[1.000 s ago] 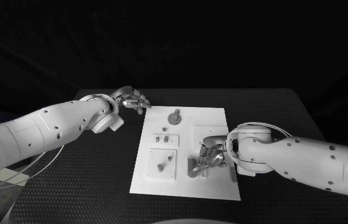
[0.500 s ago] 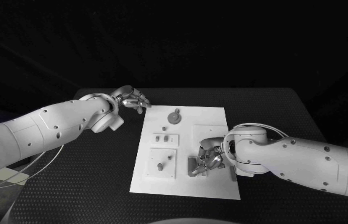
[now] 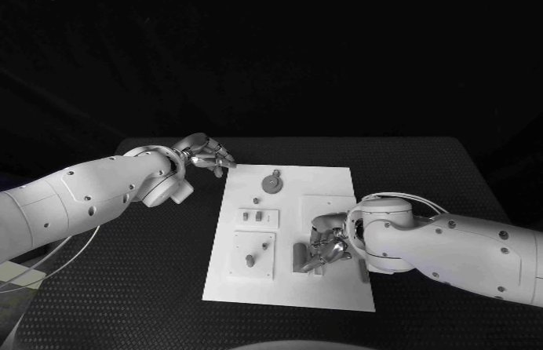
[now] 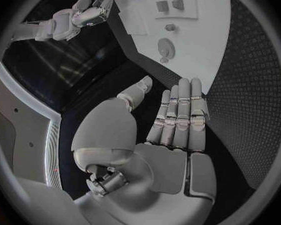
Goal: Assemble the parts on the task board
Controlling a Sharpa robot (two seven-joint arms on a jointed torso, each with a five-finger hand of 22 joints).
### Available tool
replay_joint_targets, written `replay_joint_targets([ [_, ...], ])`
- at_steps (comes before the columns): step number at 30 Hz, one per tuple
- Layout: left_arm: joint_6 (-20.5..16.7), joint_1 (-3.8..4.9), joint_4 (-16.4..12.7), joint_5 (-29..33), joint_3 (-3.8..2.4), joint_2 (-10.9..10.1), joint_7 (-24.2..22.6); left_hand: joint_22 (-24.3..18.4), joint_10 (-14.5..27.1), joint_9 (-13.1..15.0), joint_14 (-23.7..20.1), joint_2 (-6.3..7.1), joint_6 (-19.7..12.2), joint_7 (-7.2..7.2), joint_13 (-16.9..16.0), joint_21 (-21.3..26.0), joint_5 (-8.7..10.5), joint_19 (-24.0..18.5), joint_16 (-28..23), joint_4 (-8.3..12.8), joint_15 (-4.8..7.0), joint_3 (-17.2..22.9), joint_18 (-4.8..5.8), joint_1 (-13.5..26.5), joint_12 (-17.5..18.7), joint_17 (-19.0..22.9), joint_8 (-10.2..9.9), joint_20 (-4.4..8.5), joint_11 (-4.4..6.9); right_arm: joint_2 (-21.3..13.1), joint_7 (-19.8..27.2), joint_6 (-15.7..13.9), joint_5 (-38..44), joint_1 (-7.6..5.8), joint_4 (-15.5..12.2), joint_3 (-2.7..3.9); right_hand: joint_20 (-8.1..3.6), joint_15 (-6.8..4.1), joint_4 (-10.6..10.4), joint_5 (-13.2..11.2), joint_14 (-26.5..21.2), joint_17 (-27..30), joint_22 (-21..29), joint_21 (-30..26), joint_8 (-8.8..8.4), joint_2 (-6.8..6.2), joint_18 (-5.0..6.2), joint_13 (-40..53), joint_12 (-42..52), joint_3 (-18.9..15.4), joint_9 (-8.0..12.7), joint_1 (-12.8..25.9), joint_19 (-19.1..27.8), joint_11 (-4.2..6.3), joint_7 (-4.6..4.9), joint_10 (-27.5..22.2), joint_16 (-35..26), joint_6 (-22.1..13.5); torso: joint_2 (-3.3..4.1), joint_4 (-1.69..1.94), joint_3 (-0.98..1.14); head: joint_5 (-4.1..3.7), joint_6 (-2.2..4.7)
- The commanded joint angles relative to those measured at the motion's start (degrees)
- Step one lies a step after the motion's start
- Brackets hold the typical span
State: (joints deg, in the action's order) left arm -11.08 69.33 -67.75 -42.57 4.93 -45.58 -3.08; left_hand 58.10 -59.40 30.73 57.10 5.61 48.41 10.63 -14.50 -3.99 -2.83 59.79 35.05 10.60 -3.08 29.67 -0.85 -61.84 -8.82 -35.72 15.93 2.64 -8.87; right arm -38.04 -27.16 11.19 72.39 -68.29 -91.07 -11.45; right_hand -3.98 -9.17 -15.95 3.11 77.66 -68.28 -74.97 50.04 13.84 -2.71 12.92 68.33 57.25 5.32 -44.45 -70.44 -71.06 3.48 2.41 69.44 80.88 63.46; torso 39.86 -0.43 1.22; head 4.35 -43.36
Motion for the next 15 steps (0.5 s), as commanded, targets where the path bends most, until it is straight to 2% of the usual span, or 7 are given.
replay_joint_targets([
  [1,0.59,0.04,-0.11,0.29,-0.03,0.08,-0.32,-0.06,0.46,-0.09,0.47,0.05,-0.29,-0.02,0.07,-0.09,-0.15,-0.02,-0.36,-0.44,-0.09,0.03,-1.09,0.48,-0.22,-0.10,0.27,-0.15,0.08,0.23,-0.68,-1.08,1.83,0.05,0.24,0.01,-0.19,-0.14,0.03,-0.08,0.51,-0.39,-0.98,0.35,0.28,1.32,2.08,-0.02,0.48,-0.30,-0.07,0.02,-0.48,0.13,0.48,0.67,0.39,0.89,-0.01,-0.04,0.03,0.01,0.02],
  [3,0.59,0.04,-0.13,0.29,-0.03,0.08,-0.32,-0.06,0.46,-0.09,0.47,0.05,-0.29,-0.02,0.07,-0.09,-0.15,-0.02,-0.37,-0.45,-0.09,0.02,-1.09,0.48,-0.22,-0.11,0.27,-0.15,0.08,0.27,-0.70,-1.17,2.04,0.05,0.33,0.01,-0.18,-0.22,-0.06,-0.09,0.56,-0.50,-1.01,0.41,0.30,1.79,2.08,-0.04,0.49,-0.55,-0.07,-0.04,-0.52,0.10,0.35,0.82,0.49,0.96,-0.01,-0.04,0.03,0.01,0.02],
  [11,0.62,0.04,-0.11,0.29,-0.03,0.05,-0.30,-0.06,0.46,-0.09,0.48,0.05,-0.29,-0.03,0.08,-0.09,-0.15,-0.02,-0.39,-0.45,-0.09,0.02,-1.09,0.47,-0.23,-0.15,0.28,-0.15,0.08,0.62,-0.66,-0.96,2.49,0.05,0.86,0.01,-0.18,-0.22,-0.06,-0.09,0.56,-0.50,-1.01,0.41,0.30,1.79,2.08,-0.04,0.49,-0.55,-0.07,-0.04,-0.52,0.10,0.35,0.82,0.49,0.96,-0.01,-0.08,0.03,-0.02,-0.02],
  [12,0.66,0.04,-0.12,0.29,-0.03,0.08,-0.32,-0.06,0.46,-0.09,0.48,0.05,-0.29,-0.03,0.08,-0.09,-0.16,-0.02,-0.40,-0.45,-0.09,0.02,-1.09,0.47,-0.23,-0.15,0.28,-0.15,0.08,0.63,-0.59,-0.77,2.20,0.05,0.84,0.00,-0.18,-0.27,-0.21,-0.08,0.64,-0.70,-1.02,0.46,0.30,2.21,2.08,-0.08,0.45,-0.93,-0.06,-0.04,-0.55,0.17,0.32,0.91,0.62,1.01,0.00,-0.07,0.02,-0.04,-0.01],
  [15,0.64,0.04,-0.12,0.29,-0.03,0.08,-0.31,-0.06,0.46,-0.09,0.48,0.05,-0.29,-0.03,0.08,-0.09,-0.15,-0.03,-0.41,-0.46,-0.09,0.02,-1.09,0.47,-0.24,-0.17,0.28,-0.15,0.08,0.76,-0.49,-0.30,1.45,0.05,0.99,0.00,-0.18,-0.27,-0.22,-0.08,0.65,-0.70,-1.02,0.46,0.30,2.23,2.08,-0.08,0.45,-0.94,-0.06,-0.04,-0.55,0.17,0.32,0.92,0.62,1.02,0.00,-0.02,0.01,-0.07,-0.02],
])
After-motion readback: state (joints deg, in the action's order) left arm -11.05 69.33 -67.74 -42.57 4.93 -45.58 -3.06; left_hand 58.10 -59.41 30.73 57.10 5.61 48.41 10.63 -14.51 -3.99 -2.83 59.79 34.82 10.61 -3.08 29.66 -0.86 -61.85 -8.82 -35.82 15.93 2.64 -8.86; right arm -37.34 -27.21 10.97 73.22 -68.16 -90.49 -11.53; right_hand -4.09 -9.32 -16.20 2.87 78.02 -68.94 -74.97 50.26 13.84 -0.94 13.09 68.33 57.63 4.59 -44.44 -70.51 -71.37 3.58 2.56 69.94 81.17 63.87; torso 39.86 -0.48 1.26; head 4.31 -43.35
